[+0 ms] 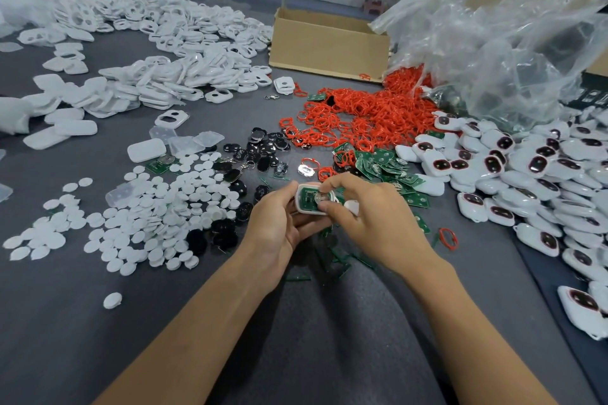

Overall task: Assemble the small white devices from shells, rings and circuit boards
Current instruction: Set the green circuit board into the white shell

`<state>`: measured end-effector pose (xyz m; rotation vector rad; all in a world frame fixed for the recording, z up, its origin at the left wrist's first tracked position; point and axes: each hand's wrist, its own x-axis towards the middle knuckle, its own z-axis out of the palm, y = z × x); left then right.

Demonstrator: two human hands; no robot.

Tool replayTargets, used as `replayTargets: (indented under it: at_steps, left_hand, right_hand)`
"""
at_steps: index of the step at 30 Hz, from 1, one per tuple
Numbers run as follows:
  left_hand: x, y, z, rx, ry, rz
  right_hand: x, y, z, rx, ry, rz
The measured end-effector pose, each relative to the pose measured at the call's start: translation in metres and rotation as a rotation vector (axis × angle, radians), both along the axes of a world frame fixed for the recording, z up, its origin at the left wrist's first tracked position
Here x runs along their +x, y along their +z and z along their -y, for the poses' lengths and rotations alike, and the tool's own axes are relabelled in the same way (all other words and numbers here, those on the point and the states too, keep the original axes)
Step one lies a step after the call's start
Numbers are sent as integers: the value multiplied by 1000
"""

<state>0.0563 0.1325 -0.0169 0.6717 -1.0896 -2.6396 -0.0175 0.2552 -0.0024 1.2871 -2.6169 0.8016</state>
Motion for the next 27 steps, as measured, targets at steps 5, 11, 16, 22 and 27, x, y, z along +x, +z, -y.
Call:
replayTargets:
  at_steps: [5,11,16,22,27]
  left_hand:
    - [0,-4,1,-148,-62,-26]
    - [-2,-6,1,-131,-43,-39]
    - [-3,-7,1,-114,-24,-12]
    - [-2,-6,0,-127,-34,-13]
    - [-1,-4,0,-99,-4,-2]
  right_hand:
    - [-1,0,1,-5,-7,30]
    - [-6,7,-4,-352,-41,287]
    - [-13,8,-10,-423,-66,444]
    - [-7,7,-6,-484,-7,657]
    - [-11,6,-10,-360,-85,584]
